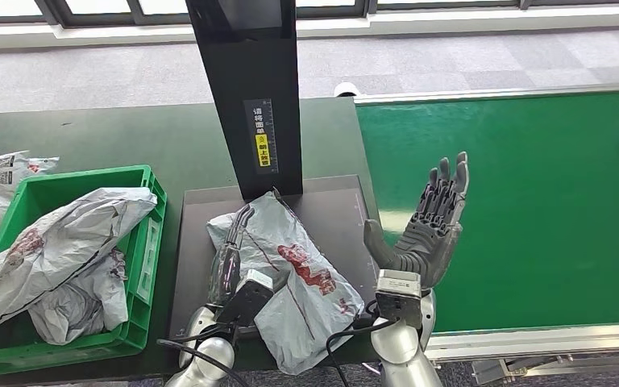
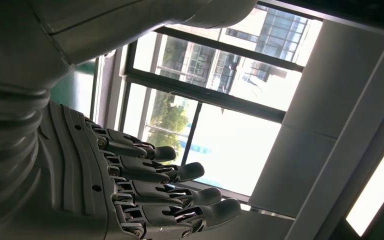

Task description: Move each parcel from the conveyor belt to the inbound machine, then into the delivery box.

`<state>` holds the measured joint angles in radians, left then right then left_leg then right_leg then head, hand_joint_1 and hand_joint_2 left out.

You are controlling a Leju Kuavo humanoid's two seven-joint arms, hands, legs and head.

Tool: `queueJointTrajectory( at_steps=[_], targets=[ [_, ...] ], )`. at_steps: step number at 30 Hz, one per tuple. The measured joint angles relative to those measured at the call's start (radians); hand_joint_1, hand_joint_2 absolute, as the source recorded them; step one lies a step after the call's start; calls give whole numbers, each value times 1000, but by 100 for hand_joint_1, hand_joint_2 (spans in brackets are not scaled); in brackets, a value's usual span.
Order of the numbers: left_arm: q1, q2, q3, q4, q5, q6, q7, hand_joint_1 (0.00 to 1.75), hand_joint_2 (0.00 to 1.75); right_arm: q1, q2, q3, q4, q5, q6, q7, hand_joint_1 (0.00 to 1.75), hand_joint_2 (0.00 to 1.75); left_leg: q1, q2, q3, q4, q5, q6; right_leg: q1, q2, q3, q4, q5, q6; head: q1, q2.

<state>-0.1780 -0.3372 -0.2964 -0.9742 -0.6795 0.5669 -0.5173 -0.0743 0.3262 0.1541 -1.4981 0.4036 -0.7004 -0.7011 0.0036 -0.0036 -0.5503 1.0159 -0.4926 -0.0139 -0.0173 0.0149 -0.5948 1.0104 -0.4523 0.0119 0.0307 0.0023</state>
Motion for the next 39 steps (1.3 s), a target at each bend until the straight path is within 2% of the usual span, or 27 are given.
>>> queueJointTrajectory(
  at_steps=[14,16,18,20,27,39],
  targets=[
    [0,0,0,1,-2,-2,3,0,175,0,0,0,0,0,0,0,0,175,0,0,0,0,0,0,0,0,0,0,0,0,0,0],
    [-3,0,0,14,-44,-36,61,0,175,1,0,-1,-1,3,0,0,0,175,0,0,0,0,0,0,0,0,0,0,0,0,0,0],
    [-14,-2,-5,68,-102,-76,168,0,175,3,0,-2,-7,8,0,0,0,175,0,0,0,0,0,0,0,0,0,0,0,0,0,0],
    [-27,-4,-16,144,-102,-66,221,0,175,6,0,-4,-12,12,0,0,0,175,0,1,0,0,0,0,0,0,-1,0,0,0,0,0],
    [-86,-13,-85,300,-21,-16,224,0,175,11,0,-20,-14,17,0,1,0,175,0,0,0,0,0,0,-1,0,1,0,1,0,0,0],
    [-124,-23,-120,366,-14,-12,227,0,175,19,0,-30,-14,17,0,1,0,175,0,0,2,0,0,0,-1,0,3,0,1,0,0,0]
  ],
)
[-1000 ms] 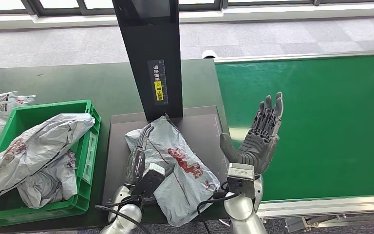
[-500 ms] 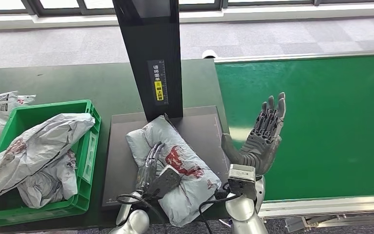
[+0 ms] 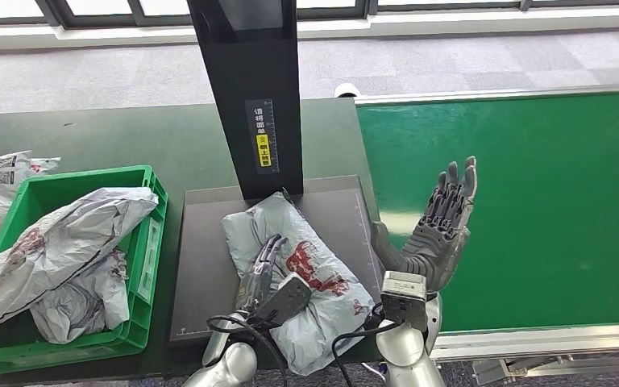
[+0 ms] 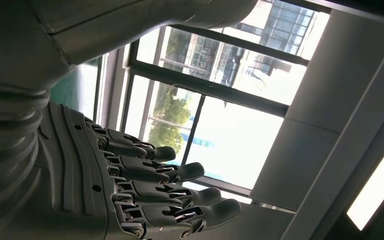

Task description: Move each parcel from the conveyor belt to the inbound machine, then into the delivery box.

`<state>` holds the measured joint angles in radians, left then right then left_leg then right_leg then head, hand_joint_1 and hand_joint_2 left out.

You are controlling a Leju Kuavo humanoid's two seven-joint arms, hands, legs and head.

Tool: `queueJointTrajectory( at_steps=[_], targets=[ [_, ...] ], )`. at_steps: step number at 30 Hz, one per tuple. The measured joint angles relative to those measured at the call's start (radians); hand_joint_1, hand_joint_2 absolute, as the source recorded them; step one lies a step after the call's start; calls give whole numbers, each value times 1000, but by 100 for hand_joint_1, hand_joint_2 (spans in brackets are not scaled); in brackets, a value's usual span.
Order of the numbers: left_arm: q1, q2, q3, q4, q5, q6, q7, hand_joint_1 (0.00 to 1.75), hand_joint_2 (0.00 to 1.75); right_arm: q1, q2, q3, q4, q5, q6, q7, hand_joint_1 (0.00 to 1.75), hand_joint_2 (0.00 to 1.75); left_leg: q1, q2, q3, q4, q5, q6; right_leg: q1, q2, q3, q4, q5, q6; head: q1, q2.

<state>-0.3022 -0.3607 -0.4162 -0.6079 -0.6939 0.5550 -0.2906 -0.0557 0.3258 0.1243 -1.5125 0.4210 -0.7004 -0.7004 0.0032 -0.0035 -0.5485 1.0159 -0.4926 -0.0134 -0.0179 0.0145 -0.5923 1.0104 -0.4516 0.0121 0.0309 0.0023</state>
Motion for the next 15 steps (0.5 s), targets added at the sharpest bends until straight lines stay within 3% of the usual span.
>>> queueJointTrajectory(
  at_steps=[1,2,5,6,15],
  targets=[
    [-1,0,0,2,0,0,0,0,175,0,0,-1,0,0,0,0,0,175,0,0,0,0,0,0,0,0,0,0,0,0,0,0],
    [-2,-1,-1,4,0,0,0,13,175,1,0,-3,0,0,0,0,0,175,0,0,0,0,0,0,0,0,0,0,0,0,0,0],
    [-5,-1,-3,9,0,0,0,144,175,3,0,-7,0,0,0,0,0,175,0,0,0,0,0,0,0,0,1,0,0,0,0,0],
    [-5,-2,-4,10,0,0,0,175,175,4,0,-8,0,0,0,0,0,175,0,0,0,0,0,0,0,0,1,0,0,0,0,0],
    [-18,-6,-13,16,-4,0,-3,175,175,5,0,-16,-1,0,0,0,0,175,0,-1,2,0,0,0,0,-1,2,0,0,0,0,0]
  ],
)
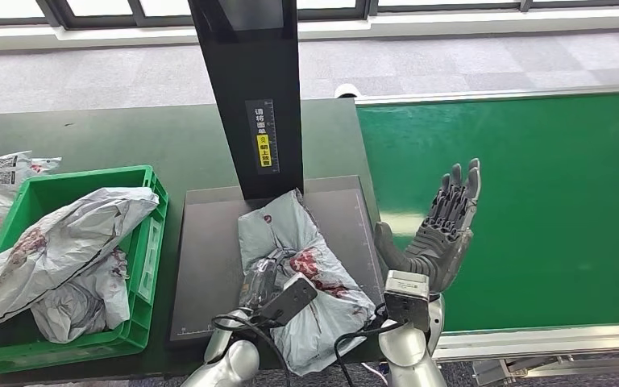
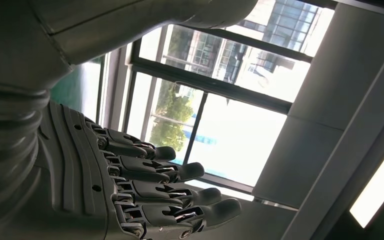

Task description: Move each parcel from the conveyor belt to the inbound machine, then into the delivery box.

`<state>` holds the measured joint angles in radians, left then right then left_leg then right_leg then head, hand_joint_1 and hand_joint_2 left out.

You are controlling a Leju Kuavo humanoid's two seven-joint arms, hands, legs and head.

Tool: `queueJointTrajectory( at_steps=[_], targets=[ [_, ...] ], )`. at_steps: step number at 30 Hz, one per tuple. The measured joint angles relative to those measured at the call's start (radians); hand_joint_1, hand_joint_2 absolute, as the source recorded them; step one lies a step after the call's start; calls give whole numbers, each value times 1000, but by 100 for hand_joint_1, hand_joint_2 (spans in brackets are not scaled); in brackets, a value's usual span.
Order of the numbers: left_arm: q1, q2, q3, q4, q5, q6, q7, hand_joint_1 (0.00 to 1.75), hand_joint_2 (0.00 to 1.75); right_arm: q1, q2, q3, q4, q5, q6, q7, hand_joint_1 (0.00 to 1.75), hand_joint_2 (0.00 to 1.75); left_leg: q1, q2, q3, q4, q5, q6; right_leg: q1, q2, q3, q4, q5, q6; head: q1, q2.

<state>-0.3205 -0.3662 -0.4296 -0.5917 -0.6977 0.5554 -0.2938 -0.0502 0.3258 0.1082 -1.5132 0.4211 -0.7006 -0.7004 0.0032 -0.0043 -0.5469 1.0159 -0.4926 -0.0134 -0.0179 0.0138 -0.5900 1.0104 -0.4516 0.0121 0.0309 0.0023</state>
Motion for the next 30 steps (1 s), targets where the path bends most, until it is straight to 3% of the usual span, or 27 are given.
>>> queueJointTrajectory(
  at_steps=[12,18,21,24,30],
  targets=[
    [-6,-2,-2,1,-1,5,-2,175,175,5,0,-8,-4,1,0,0,0,175,0,0,1,0,0,0,0,0,1,0,0,0,0,0],
    [-3,-3,-2,-11,-55,124,-69,175,175,10,0,-11,-5,2,0,0,0,175,0,0,0,0,0,0,0,0,0,0,0,0,0,0],
    [8,-1,3,-42,-100,140,-100,175,175,11,0,-13,-5,3,0,0,0,175,0,0,-1,0,0,0,0,0,-1,0,0,0,0,0],
    [47,7,38,-162,-216,143,-134,175,175,12,0,-15,-5,1,0,0,0,175,0,0,-2,0,0,0,0,1,-2,0,0,0,0,0],
    [135,24,140,-542,-343,146,-146,175,175,13,0,-21,-5,-1,0,0,0,175,0,0,-4,0,0,0,0,0,-3,0,0,0,0,0]
  ],
)
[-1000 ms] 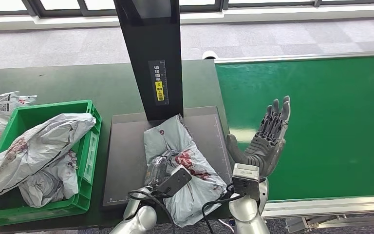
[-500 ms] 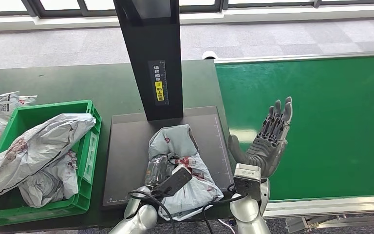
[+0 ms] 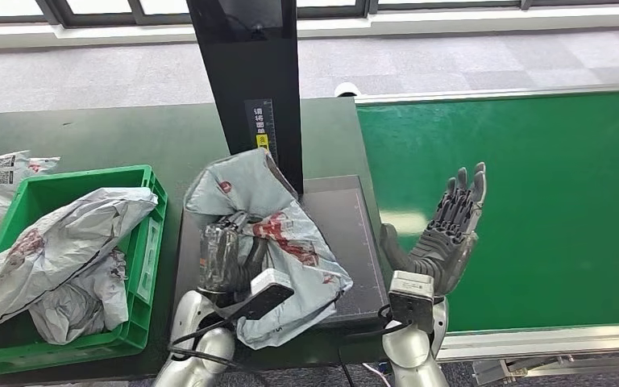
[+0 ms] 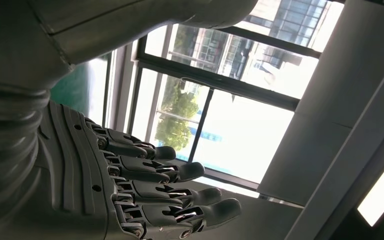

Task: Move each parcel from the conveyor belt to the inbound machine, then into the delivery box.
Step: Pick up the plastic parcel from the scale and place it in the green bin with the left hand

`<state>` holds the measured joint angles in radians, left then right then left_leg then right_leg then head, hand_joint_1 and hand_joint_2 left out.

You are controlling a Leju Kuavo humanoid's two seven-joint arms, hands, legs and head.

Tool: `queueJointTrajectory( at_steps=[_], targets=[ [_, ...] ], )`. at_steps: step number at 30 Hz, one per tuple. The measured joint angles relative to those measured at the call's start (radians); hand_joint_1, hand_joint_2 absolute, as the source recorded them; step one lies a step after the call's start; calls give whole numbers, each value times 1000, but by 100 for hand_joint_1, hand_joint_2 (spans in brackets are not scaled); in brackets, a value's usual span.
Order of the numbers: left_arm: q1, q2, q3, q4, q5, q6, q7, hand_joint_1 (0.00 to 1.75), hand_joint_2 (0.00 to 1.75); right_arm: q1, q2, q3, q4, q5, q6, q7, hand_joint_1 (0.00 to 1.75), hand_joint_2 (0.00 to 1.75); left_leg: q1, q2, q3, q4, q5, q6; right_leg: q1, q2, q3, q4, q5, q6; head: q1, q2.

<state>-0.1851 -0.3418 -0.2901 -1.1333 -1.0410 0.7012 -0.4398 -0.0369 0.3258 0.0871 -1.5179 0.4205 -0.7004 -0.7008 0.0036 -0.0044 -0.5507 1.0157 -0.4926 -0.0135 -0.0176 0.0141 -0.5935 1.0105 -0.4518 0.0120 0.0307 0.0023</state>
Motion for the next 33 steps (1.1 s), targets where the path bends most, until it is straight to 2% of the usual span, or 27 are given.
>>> queueJointTrajectory(
  at_steps=[4,14,21,28,30,33],
  targets=[
    [31,5,37,-143,-8,0,0,175,175,1,0,-3,0,0,0,0,0,175,0,0,0,0,0,0,0,0,0,0,0,0,0,0],
    [79,10,84,-350,-17,0,-4,175,175,1,0,-4,0,0,0,0,0,175,0,0,0,0,0,0,0,-1,0,0,0,0,0,0],
    [115,11,157,-548,-39,0,5,175,175,4,0,-4,0,3,0,0,0,175,0,0,0,0,0,0,0,-1,0,0,0,0,0,0],
    [134,10,280,-635,1,0,16,175,175,12,0,-4,0,-1,0,0,0,175,0,0,0,0,0,0,0,-1,0,0,0,0,0,0],
    [111,10,359,-615,73,0,-42,175,175,17,0,-4,-2,-2,0,0,0,175,0,0,0,0,0,0,0,0,0,0,0,0,0,0],
    [46,8,537,-536,204,0,-185,175,175,23,0,-4,-7,-2,0,0,0,175,0,0,1,0,1,-1,1,0,0,0,0,0,0,0]
  ],
)
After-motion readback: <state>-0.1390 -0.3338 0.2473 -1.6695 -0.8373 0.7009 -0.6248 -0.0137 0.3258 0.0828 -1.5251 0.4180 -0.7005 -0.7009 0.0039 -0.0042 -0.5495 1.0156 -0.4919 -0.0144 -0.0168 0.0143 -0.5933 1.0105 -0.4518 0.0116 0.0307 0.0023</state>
